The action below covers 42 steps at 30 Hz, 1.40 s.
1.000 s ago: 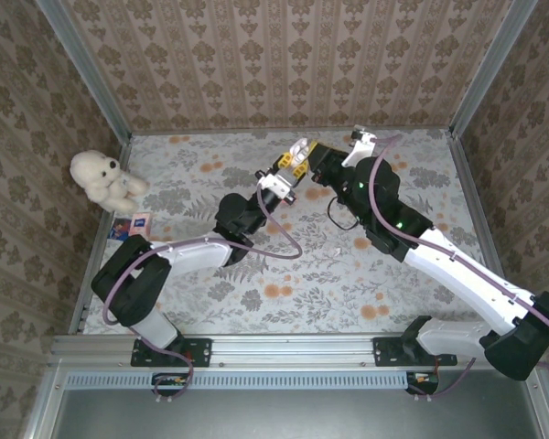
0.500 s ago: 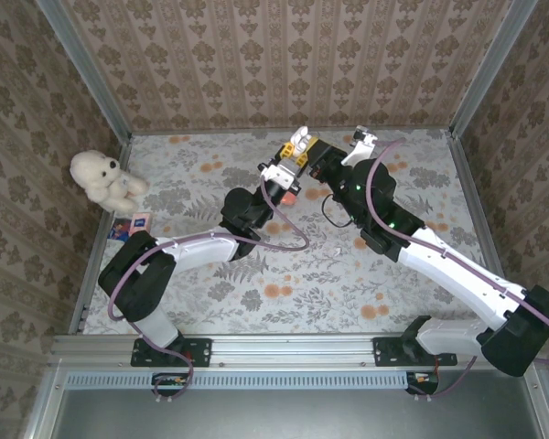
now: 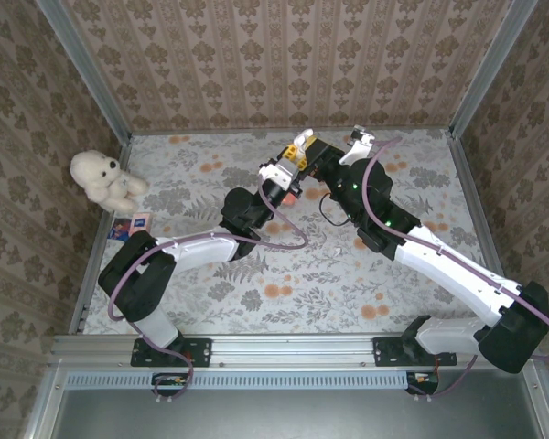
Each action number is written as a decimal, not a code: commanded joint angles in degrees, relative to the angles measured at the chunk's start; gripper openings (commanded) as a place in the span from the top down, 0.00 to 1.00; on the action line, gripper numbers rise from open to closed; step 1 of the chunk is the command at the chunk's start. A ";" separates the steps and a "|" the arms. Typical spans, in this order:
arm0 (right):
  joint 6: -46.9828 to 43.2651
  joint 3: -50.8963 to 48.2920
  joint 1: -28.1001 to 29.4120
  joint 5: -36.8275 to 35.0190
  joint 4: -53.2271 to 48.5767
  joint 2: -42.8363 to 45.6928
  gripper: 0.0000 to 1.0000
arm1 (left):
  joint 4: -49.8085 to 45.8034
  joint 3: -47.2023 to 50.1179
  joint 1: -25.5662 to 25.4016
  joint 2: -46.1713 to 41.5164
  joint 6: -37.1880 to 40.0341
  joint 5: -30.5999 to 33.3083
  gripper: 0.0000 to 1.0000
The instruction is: Insert wireless bluetooth earbuds into charging case
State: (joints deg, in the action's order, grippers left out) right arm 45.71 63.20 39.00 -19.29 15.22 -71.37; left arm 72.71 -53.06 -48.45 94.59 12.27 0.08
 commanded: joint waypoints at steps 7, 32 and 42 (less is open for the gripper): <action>1.24 1.40 -0.60 2.07 1.58 -0.52 0.85 | 2.49 -0.73 0.11 -1.31 -2.76 -2.10 1.00; -1.31 1.59 -0.68 14.21 0.69 -2.70 0.87 | 2.35 -1.68 0.37 -0.98 -2.08 -2.05 1.00; -1.63 -0.65 -0.85 12.48 -0.46 -1.15 0.87 | 2.35 -1.54 0.55 -1.32 -2.01 -1.84 1.00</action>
State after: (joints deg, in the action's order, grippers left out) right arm 44.95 63.68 37.65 -9.37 16.34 -73.06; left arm 72.51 -53.06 -47.57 94.54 10.48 -0.40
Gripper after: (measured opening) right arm 0.126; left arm 0.198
